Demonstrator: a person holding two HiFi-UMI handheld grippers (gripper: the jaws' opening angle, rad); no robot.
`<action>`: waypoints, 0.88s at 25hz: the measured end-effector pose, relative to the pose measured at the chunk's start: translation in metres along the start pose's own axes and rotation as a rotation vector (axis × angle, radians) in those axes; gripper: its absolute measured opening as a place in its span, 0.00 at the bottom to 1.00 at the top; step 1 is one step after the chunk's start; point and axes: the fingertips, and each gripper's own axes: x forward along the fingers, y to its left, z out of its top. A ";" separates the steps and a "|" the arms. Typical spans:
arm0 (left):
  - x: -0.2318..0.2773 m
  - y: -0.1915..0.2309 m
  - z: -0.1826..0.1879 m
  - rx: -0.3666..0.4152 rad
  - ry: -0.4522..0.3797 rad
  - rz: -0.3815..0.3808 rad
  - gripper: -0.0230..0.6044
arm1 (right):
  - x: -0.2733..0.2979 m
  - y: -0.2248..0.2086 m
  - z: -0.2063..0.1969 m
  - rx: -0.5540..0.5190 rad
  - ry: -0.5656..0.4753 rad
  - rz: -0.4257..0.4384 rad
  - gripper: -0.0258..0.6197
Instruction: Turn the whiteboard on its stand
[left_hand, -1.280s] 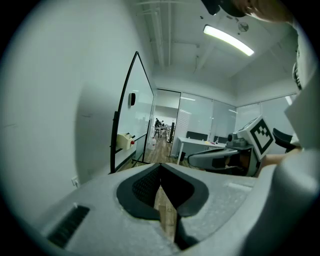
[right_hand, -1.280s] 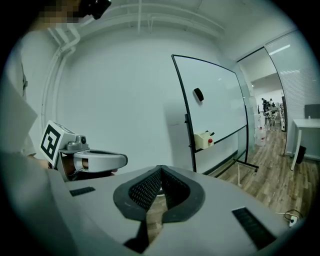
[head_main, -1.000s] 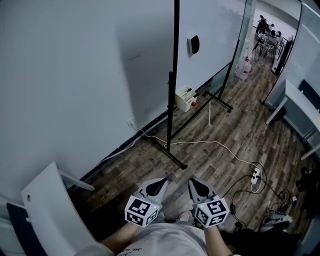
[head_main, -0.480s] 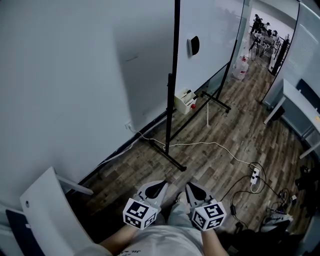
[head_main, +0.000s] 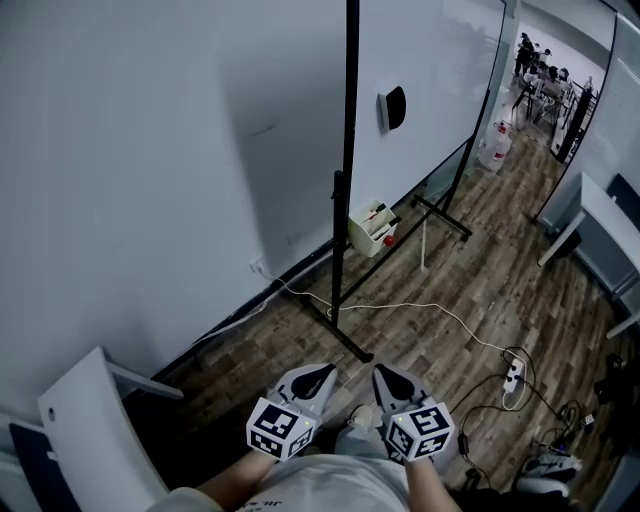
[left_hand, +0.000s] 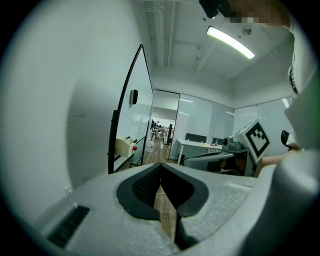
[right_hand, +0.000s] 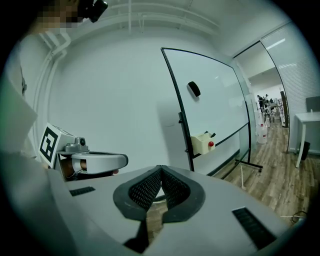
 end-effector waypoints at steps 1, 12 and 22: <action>0.010 0.003 0.005 0.001 -0.003 0.003 0.05 | 0.005 -0.009 0.006 -0.005 0.000 0.007 0.05; 0.107 0.026 0.040 0.005 -0.030 0.062 0.05 | 0.046 -0.093 0.045 -0.055 0.016 0.078 0.05; 0.141 0.039 0.049 0.004 -0.022 0.088 0.05 | 0.063 -0.134 0.059 -0.038 0.007 0.070 0.05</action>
